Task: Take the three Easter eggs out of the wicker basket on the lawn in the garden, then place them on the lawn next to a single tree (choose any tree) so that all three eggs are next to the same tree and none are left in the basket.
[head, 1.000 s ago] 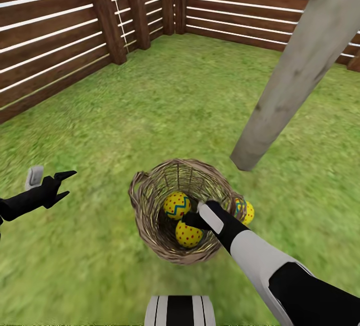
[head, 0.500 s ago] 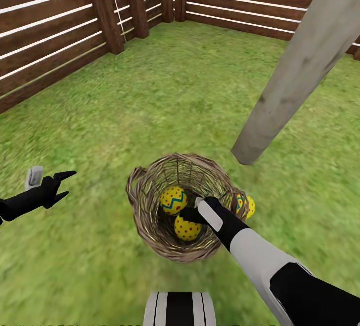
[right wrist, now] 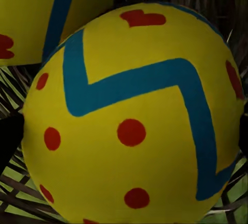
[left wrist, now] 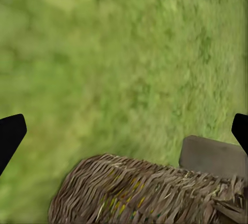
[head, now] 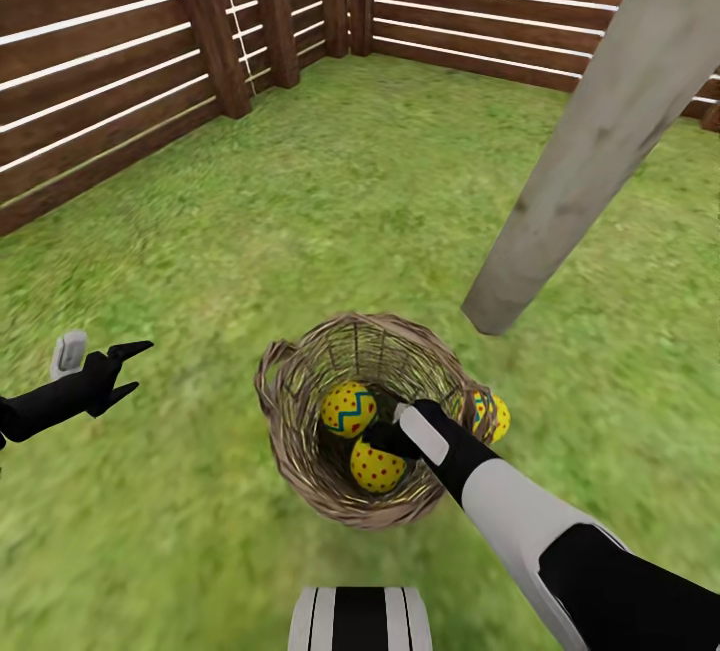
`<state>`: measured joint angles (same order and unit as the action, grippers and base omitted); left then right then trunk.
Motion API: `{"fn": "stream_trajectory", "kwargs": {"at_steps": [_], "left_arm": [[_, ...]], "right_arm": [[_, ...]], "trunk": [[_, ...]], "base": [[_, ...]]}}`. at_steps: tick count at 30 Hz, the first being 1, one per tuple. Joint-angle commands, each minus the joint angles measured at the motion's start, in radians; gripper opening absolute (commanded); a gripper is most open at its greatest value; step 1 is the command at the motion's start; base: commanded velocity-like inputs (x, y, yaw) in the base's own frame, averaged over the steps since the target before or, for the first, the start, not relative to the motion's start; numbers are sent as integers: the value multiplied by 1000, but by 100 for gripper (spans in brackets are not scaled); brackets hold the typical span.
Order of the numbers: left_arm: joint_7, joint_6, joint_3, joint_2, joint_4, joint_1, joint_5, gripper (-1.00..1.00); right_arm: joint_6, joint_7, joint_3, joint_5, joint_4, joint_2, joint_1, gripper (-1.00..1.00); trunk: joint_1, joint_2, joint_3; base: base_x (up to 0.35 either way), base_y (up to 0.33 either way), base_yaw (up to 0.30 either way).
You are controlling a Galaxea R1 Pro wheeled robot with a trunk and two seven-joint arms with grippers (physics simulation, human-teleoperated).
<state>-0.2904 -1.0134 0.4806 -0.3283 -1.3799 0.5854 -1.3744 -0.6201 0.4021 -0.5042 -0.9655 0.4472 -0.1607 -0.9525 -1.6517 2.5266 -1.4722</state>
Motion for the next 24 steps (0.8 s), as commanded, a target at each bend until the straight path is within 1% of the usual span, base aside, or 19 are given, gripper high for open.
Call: {"fn": "stream_trajectory", "kwargs": {"at_steps": [1,17,20,24], "left_arm": [[-10,-4,1,0,-1,1,-11,100],[-10,-4,1,0,-1,1,-9,100],[-10,-4,1,0,-1,1,-8,100],[-10,-4,1,0,-1,1,-8,100]], "right_arm": [[-4,11,-8,-2,1,1,0,-100],[-4,12,-8,-4,1,1,0,-100],[-4,12,-8,-5,1,1,0,-100],[-4,11,-8,-6,1,1,0,-100]], "trunk": [[0,0,3],[8,-4,65],[9,-4,77],[11,-5,92]], "base": [[0,0,0],[0,0,0],[-172,0,0],[-13,0,0]]}}
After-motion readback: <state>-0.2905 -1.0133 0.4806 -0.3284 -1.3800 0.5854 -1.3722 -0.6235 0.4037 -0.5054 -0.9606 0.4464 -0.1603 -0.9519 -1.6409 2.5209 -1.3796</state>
